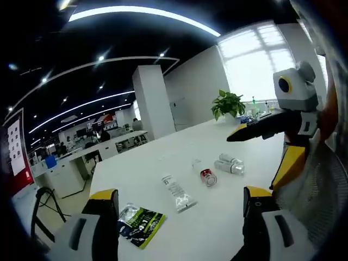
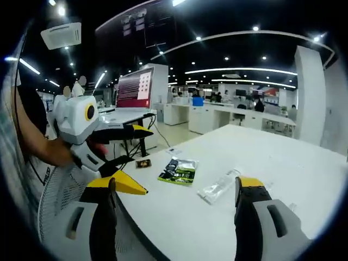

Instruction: Arrange the skincare products in the storage area until every visible bottle or jar stands upright without overlapping.

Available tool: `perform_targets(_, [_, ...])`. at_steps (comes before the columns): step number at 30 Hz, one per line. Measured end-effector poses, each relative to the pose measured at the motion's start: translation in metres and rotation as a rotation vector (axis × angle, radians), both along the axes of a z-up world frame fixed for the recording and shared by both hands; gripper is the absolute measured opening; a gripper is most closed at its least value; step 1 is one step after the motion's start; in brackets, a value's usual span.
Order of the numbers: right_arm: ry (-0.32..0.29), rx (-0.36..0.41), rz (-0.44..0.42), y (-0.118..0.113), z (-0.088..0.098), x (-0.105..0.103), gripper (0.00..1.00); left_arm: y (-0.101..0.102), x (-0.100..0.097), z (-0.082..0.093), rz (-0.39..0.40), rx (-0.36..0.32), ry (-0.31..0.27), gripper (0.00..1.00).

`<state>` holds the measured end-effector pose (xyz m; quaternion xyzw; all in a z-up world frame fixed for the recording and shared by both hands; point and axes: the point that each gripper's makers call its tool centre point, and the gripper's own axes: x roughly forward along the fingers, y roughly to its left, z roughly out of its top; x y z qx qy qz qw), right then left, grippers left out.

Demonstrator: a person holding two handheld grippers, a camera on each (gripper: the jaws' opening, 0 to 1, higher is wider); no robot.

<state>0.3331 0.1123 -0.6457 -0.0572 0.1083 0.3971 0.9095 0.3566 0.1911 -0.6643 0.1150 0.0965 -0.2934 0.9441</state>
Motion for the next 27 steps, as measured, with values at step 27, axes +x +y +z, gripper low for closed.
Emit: perform_targets(27, [0.022, -0.02, 0.011, 0.0022, -0.0064, 0.0005, 0.86, 0.0033, 0.0014, -0.0018, 0.018, -0.017, 0.021, 0.97])
